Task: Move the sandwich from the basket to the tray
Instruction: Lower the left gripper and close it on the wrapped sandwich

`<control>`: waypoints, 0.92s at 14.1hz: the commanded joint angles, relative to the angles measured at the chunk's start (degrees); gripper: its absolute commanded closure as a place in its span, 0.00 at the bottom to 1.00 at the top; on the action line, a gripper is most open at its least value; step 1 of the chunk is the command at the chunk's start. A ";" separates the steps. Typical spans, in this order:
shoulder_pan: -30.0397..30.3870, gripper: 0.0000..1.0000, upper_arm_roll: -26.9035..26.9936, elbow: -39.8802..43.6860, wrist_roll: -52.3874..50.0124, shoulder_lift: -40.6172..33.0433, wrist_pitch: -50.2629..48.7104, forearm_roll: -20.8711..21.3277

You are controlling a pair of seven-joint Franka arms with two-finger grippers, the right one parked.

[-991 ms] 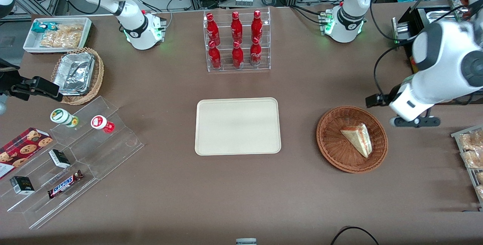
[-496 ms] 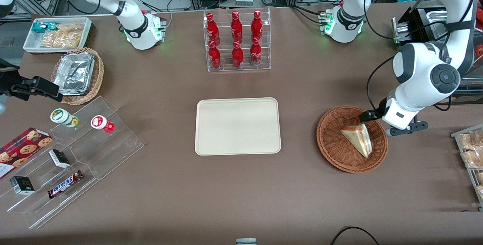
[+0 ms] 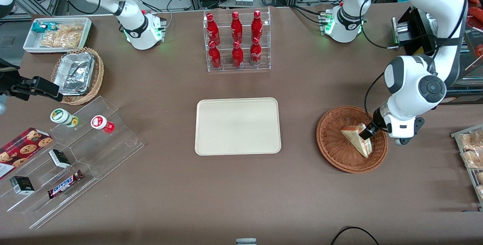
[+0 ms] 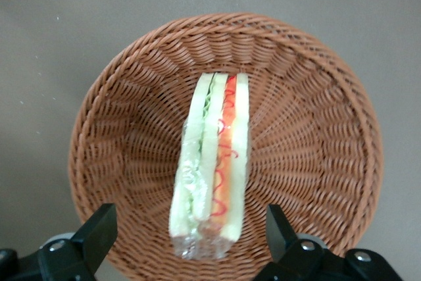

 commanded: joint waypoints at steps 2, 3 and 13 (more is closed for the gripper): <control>-1.07 0.00 -0.30 1.31 -3.52 3.18 2.17 -0.17; -1.17 0.00 -0.30 1.31 -3.52 3.71 3.05 -0.17; -1.17 0.86 -0.21 2.80 -0.28 3.91 0.53 0.18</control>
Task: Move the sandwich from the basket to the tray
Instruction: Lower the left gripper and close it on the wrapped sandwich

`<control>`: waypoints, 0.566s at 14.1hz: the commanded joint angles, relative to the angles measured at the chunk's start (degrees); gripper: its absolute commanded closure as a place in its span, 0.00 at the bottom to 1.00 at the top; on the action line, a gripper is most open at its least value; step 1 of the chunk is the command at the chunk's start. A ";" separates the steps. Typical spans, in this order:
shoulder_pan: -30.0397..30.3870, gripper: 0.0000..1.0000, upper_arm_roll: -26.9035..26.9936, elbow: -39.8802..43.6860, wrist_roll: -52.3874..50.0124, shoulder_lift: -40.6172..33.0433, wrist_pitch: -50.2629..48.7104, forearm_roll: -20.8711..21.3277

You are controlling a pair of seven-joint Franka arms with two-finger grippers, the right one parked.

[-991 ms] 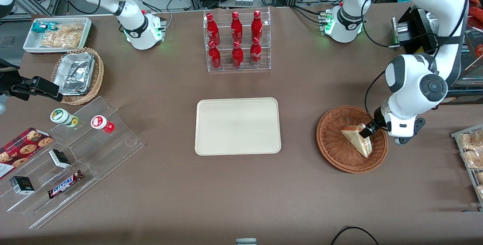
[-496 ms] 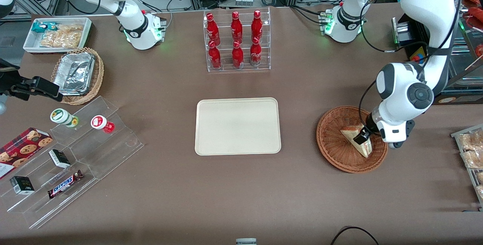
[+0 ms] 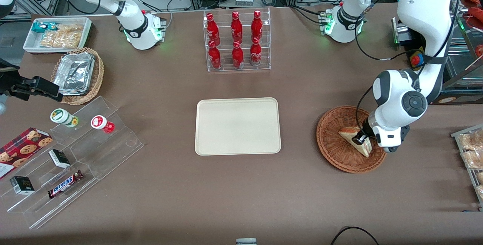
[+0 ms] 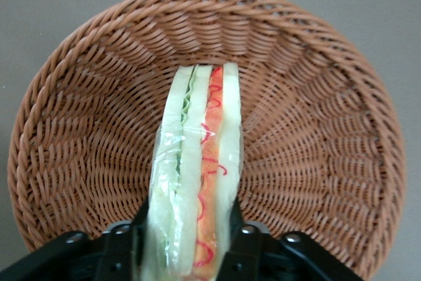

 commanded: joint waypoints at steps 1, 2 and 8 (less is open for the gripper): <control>-0.46 0.87 0.19 1.05 3.64 -3.60 -5.39 0.14; -0.81 0.88 0.01 2.71 7.06 -4.65 -10.55 0.14; -10.82 0.85 -0.42 16.86 28.26 -1.60 -28.71 0.23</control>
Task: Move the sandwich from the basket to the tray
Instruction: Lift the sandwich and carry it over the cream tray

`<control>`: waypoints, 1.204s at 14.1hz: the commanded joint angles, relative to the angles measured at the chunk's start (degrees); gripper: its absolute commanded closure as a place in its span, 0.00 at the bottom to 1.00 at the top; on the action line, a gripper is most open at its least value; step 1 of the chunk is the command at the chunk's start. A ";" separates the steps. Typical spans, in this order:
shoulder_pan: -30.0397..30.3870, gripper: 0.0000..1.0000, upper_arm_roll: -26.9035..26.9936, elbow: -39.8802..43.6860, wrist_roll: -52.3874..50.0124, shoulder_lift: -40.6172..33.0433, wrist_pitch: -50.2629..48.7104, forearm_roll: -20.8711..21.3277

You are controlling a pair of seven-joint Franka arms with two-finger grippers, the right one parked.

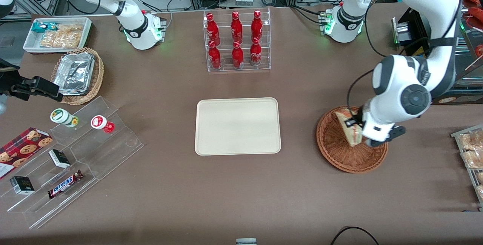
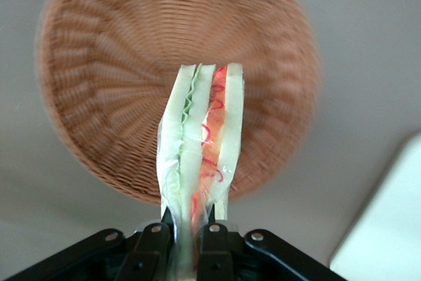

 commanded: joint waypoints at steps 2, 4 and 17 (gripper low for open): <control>-9.83 0.85 0.39 9.21 3.93 7.34 -2.59 0.33; -14.68 0.85 0.39 14.04 -3.08 12.17 -2.50 0.16; -33.24 0.90 -0.84 30.14 -20.78 30.39 12.09 -0.19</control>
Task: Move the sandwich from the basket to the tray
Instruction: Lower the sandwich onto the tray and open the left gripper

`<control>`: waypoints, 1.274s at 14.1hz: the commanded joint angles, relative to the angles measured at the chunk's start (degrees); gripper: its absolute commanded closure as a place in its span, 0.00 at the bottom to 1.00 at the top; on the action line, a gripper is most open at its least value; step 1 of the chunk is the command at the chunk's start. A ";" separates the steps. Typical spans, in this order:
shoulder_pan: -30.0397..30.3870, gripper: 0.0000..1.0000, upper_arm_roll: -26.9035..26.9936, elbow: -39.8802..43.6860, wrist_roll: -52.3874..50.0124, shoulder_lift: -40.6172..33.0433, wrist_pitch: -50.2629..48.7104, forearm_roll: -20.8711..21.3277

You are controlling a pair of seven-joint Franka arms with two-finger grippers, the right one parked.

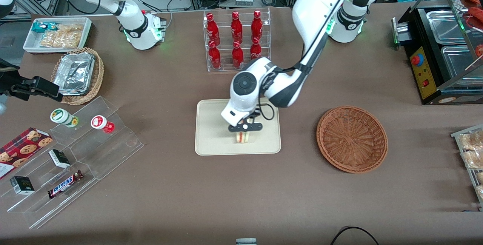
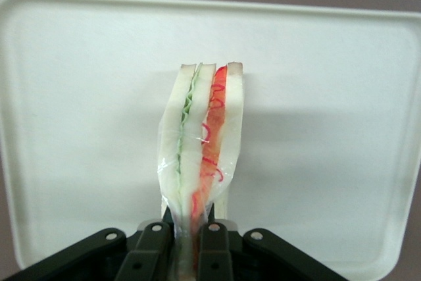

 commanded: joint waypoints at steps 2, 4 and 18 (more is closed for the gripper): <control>-0.69 0.90 0.50 3.78 -1.02 2.21 -0.13 -0.11; -0.69 0.89 0.42 3.69 -2.60 2.74 -0.13 -0.46; -0.51 0.00 0.59 3.42 -10.86 -2.52 -6.68 0.41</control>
